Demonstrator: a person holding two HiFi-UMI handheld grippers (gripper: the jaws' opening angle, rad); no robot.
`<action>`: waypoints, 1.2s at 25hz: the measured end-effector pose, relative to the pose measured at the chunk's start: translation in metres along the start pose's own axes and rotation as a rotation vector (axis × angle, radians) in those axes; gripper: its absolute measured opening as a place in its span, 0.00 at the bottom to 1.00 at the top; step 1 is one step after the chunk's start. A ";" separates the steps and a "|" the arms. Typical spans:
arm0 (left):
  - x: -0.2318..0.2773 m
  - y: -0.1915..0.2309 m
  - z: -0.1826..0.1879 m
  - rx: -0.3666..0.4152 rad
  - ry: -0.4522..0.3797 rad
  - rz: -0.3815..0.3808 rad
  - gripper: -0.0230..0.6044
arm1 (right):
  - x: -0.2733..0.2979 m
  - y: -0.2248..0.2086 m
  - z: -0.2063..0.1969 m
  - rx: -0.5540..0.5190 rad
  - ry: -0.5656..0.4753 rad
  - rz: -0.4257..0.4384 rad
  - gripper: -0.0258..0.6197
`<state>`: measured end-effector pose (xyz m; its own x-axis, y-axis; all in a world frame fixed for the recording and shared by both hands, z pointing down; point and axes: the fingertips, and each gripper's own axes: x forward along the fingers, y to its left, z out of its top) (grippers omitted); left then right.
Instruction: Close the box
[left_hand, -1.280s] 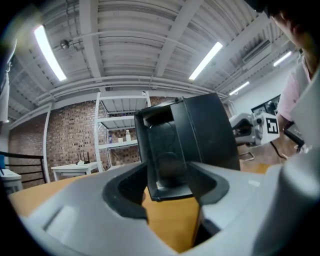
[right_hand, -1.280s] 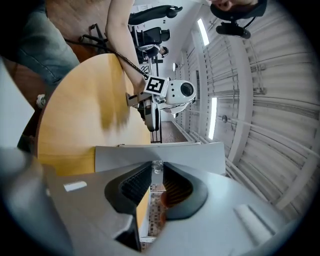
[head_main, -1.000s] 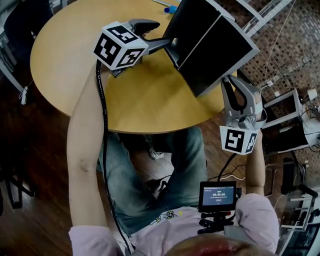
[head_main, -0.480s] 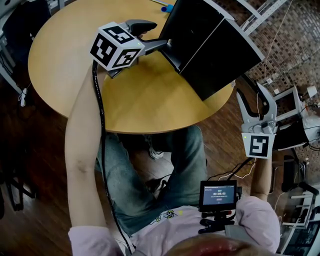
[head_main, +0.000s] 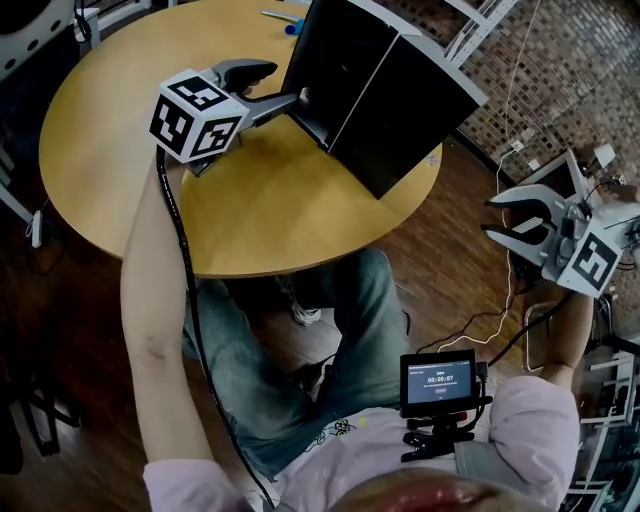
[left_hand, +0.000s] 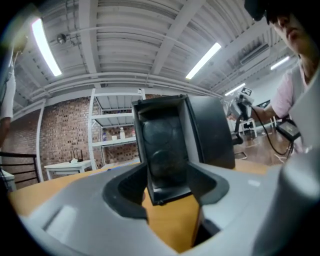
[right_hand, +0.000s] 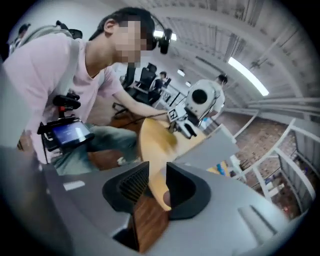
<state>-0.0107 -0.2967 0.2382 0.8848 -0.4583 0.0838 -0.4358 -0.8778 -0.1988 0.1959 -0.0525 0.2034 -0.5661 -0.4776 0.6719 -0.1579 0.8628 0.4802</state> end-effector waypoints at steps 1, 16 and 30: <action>0.001 -0.008 0.002 0.006 0.001 -0.036 0.44 | 0.001 -0.001 -0.007 0.013 0.072 0.035 0.21; 0.073 -0.341 0.079 1.793 0.013 -0.037 0.52 | -0.033 -0.003 -0.120 -0.251 0.336 -0.429 0.21; 0.169 -0.093 0.035 1.810 0.650 0.356 0.48 | -0.078 0.013 -0.252 -0.096 0.373 -0.564 0.18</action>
<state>0.1853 -0.2881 0.2368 0.4395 -0.8979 0.0240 0.4771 0.2107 -0.8532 0.4419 -0.0453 0.2992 -0.0985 -0.8901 0.4451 -0.2647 0.4546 0.8505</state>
